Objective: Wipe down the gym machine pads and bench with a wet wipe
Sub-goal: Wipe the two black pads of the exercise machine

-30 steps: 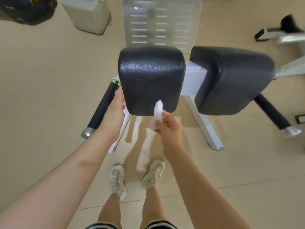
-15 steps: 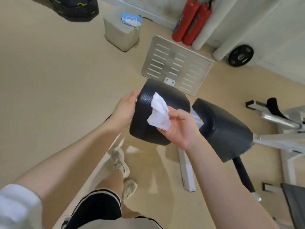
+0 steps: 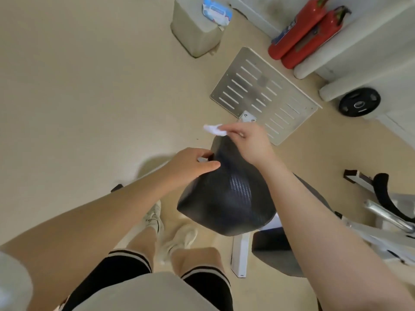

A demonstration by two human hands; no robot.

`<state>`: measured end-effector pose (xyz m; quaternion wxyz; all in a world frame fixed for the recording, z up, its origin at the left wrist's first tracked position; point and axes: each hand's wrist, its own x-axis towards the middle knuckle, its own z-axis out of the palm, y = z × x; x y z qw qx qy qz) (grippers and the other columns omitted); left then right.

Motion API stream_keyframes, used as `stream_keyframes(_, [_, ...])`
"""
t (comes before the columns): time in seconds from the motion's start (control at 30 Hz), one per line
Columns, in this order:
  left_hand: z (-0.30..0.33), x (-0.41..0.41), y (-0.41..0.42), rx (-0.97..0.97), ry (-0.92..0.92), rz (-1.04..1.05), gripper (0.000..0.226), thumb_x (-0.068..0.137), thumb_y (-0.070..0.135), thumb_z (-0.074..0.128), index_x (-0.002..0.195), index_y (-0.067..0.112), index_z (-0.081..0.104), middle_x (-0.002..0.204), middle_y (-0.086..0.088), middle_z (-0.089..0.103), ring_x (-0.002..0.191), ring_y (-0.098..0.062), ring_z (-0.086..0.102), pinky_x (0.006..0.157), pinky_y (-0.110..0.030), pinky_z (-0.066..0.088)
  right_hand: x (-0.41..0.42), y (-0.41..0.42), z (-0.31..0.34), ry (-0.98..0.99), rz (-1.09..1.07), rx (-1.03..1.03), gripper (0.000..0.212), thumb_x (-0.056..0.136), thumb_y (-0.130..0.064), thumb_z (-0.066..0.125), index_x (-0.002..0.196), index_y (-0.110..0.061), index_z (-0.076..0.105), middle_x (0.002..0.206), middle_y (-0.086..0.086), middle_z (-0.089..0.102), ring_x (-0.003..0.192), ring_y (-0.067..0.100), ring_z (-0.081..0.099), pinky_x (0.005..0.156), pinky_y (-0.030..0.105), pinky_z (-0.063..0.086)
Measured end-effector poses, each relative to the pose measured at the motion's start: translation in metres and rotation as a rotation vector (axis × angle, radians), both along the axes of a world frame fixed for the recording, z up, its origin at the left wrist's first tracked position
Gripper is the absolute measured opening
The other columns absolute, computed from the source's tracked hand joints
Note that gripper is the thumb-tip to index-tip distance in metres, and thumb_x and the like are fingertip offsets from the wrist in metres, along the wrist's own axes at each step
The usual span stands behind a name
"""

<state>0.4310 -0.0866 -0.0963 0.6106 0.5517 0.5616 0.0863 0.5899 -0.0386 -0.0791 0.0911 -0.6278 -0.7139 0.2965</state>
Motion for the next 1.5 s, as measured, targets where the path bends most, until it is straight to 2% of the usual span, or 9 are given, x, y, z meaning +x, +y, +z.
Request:
stream_keyframes(0.13, [-0.004,-0.002,-0.002,0.014,-0.038,-0.026,0.047,0.091,0.036,0.052,0.136,0.026,0.045,0.126,-0.002,0.059,0.112,-0.023,0.056,0.091,-0.029,0.044,-0.003,0.023,-0.017,-0.217,0.454,-0.207,0.035,0.085,0.005,0.045,0.105,-0.009,0.070,0.110,0.006,0.069,0.107,0.024,0.059,0.094,0.028,0.040])
stream_keyframes(0.27, [-0.008,-0.007,0.005,-0.096,-0.092,0.083,0.043,0.082,0.036,0.065,0.123,0.026,0.057,0.102,0.011,0.063,0.088,-0.004,0.059,0.078,-0.015,0.041,0.001,0.042,-0.022,-0.208,0.553,-0.316,0.034,0.086,0.007,0.045,0.103,-0.007,0.070,0.108,0.007,0.070,0.105,0.022,0.060,0.087,0.016,0.036])
stream_keyframes(0.37, [-0.011,-0.005,0.006,-0.128,-0.172,0.131,0.028,0.081,0.031,0.067,0.101,0.045,0.054,0.092,0.026,0.056,0.075,0.010,0.056,0.065,-0.005,0.041,0.007,0.066,-0.037,-0.289,0.558,-0.344,0.036,0.087,0.007,0.043,0.107,-0.008,0.069,0.114,0.007,0.067,0.109,0.022,0.059,0.084,0.014,0.034])
stream_keyframes(0.47, [-0.012,-0.006,0.003,-0.186,-0.178,0.162,0.026,0.081,0.034,0.066,0.106,0.036,0.056,0.090,0.022,0.057,0.082,0.000,0.058,0.077,-0.015,0.042,0.004,0.083,-0.052,-0.324,0.554,-0.409,0.039,0.085,0.008,0.041,0.105,-0.009,0.070,0.114,0.008,0.067,0.110,0.024,0.058,0.091,0.023,0.040])
stream_keyframes(0.67, [-0.017,-0.012,0.025,-0.332,-0.142,0.577,0.024,0.091,0.027,0.049,0.086,0.011,0.065,0.066,0.007,0.069,0.069,-0.009,0.061,0.071,-0.022,0.047,0.001,0.057,-0.027,-0.042,0.632,-0.545,0.029,0.087,0.002,0.049,0.094,-0.012,0.073,0.096,-0.008,0.068,0.096,0.007,0.059,0.091,0.017,0.040])
stream_keyframes(0.8, [-0.020,-0.014,0.042,-0.300,-0.121,0.720,0.020,0.092,0.021,0.045,0.078,0.014,0.058,0.077,0.000,0.063,0.073,-0.015,0.057,0.075,-0.028,0.045,0.015,0.065,-0.037,-0.010,0.751,-0.500,0.027,0.090,0.000,0.050,0.100,-0.011,0.072,0.108,-0.001,0.068,0.102,0.005,0.056,0.098,0.019,0.038])
stream_keyframes(1.07, [-0.030,0.026,0.043,-0.313,-0.071,0.375,0.036,0.089,0.038,0.052,0.106,0.008,0.061,0.103,-0.014,0.062,0.084,-0.012,0.053,0.074,-0.022,0.039,0.037,0.112,-0.102,-0.199,0.494,-0.376,0.046,0.081,0.012,0.035,0.103,-0.008,0.070,0.117,0.009,0.063,0.114,0.025,0.052,0.101,0.028,0.036])
stream_keyframes(1.23, [-0.033,0.042,0.047,-0.258,0.034,0.324,0.021,0.083,0.039,0.061,0.098,0.025,0.066,0.086,0.015,0.064,0.080,-0.001,0.058,0.069,-0.013,0.042,0.035,0.081,-0.069,0.004,0.642,-0.324,0.043,0.083,0.012,0.039,0.105,-0.008,0.069,0.101,0.009,0.063,0.094,0.022,0.055,0.084,0.026,0.040])
stream_keyframes(1.5, [-0.041,0.036,0.073,-0.354,0.133,0.139,0.036,0.079,0.045,0.063,0.094,0.013,0.065,0.087,0.004,0.064,0.080,-0.005,0.056,0.071,-0.020,0.041,0.035,0.100,-0.083,0.111,0.753,-0.561,0.022,0.092,-0.028,0.053,0.104,-0.023,0.071,0.099,-0.005,0.067,0.085,0.009,0.058,0.076,0.025,0.045])
